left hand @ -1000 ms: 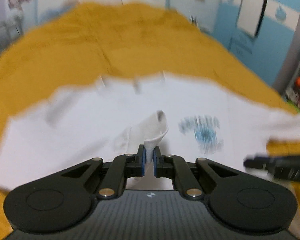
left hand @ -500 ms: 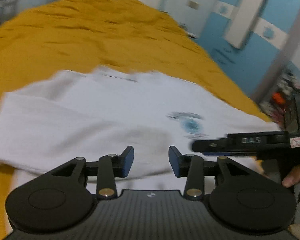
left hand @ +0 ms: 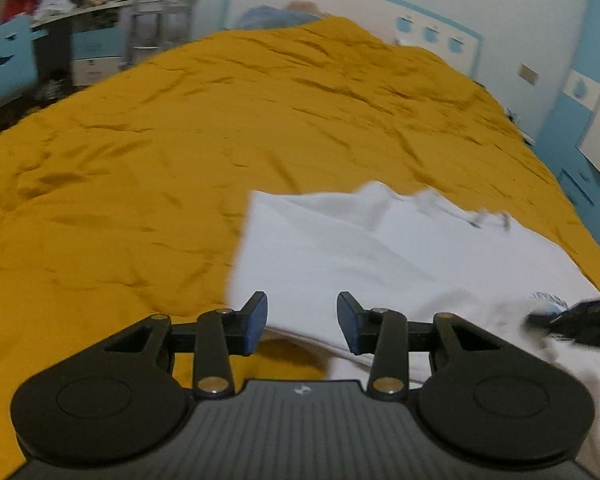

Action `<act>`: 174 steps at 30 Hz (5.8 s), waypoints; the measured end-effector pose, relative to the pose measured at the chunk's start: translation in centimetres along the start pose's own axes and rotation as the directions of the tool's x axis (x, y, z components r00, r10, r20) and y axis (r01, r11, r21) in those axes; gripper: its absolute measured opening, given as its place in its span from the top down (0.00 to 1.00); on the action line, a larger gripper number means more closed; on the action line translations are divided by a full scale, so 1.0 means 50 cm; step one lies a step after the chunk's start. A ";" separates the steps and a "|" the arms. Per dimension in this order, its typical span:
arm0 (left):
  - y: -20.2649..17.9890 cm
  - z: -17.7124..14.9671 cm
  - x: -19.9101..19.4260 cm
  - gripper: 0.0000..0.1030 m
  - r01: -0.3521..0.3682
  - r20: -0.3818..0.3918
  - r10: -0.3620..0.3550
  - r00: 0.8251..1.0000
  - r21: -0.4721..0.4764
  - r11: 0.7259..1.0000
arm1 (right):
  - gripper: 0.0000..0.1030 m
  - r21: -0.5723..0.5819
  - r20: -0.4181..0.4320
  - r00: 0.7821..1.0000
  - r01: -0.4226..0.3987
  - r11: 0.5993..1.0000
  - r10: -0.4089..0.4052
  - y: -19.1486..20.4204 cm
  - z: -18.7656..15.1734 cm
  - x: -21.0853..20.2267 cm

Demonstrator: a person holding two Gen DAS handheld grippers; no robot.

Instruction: Fold small clothes

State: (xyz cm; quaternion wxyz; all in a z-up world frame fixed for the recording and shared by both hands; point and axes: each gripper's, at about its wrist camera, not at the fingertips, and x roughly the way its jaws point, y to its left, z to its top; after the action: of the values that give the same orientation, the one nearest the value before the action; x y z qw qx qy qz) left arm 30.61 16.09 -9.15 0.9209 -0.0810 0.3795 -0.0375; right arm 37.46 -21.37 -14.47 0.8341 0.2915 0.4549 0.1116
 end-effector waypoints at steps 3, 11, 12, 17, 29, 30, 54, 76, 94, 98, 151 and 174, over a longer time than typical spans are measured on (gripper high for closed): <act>0.036 0.002 -0.009 0.54 -0.025 0.006 0.025 1.000 -0.028 0.999 | 1.00 -0.103 0.053 0.997 -0.058 0.993 0.064 0.112 0.055 -0.049; 0.069 -0.006 -0.016 0.54 -0.001 0.001 0.002 1.000 -0.093 0.996 | 1.00 -0.379 0.167 0.956 -0.163 0.911 0.240 0.448 0.206 -0.202; 0.071 -0.006 -0.013 0.54 0.015 -0.005 -0.015 1.000 -0.103 0.995 | 1.00 -0.398 0.188 0.952 -0.153 0.904 0.243 0.475 0.220 -0.219; 0.049 -0.025 0.006 0.33 0.142 -0.034 -0.146 0.989 -0.094 0.985 | 1.00 -0.427 0.214 0.942 -0.146 0.892 0.257 0.548 0.277 -0.281; -0.031 -0.053 0.147 0.39 0.131 -0.178 -0.134 0.975 -0.029 0.991 | 1.00 -0.434 0.282 0.919 -0.133 0.891 0.274 0.520 0.339 -0.390; -0.030 -0.053 0.155 0.43 0.126 -0.177 -0.131 0.976 -0.038 0.991 | 1.00 -0.433 0.294 0.916 -0.126 0.893 0.272 0.508 0.344 -0.400; -0.031 0.009 0.104 0.44 0.176 -0.178 -0.174 0.968 -0.006 0.984 | 1.00 0.125 0.118 0.985 0.109 0.986 -0.124 -0.361 0.175 -0.203; 0.018 0.124 0.340 0.96 0.226 -0.021 -0.254 0.967 -0.388 0.893 | 0.99 0.114 0.161 0.984 0.061 0.992 -0.079 -0.394 0.166 -0.145; 0.026 0.168 0.326 0.77 0.004 0.002 -0.004 1.000 -0.237 0.971 | 0.86 0.015 0.178 0.947 0.267 0.964 -0.265 -0.363 0.173 -0.130; 0.006 0.176 0.286 0.77 0.097 -0.013 -0.101 0.995 -0.172 0.980 | 0.86 -0.008 0.188 0.950 0.256 0.967 -0.250 -0.336 0.155 -0.171; -0.092 0.056 -0.015 0.66 0.040 -0.016 -0.039 0.999 0.080 0.996 | 0.58 0.245 0.355 0.828 0.365 0.898 -0.434 -0.549 0.021 -0.684; -0.255 0.030 0.087 0.62 -0.061 -0.140 0.079 0.987 0.126 0.990 | 0.96 0.740 0.406 0.811 -0.021 0.672 -0.422 -1.066 -0.033 -0.776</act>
State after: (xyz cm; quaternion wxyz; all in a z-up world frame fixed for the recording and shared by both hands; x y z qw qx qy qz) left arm 34.63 3.15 -8.86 0.8949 -0.0085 0.4448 -0.0339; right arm 10.11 -81.13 -19.58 0.7540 0.5564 0.2342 -0.2589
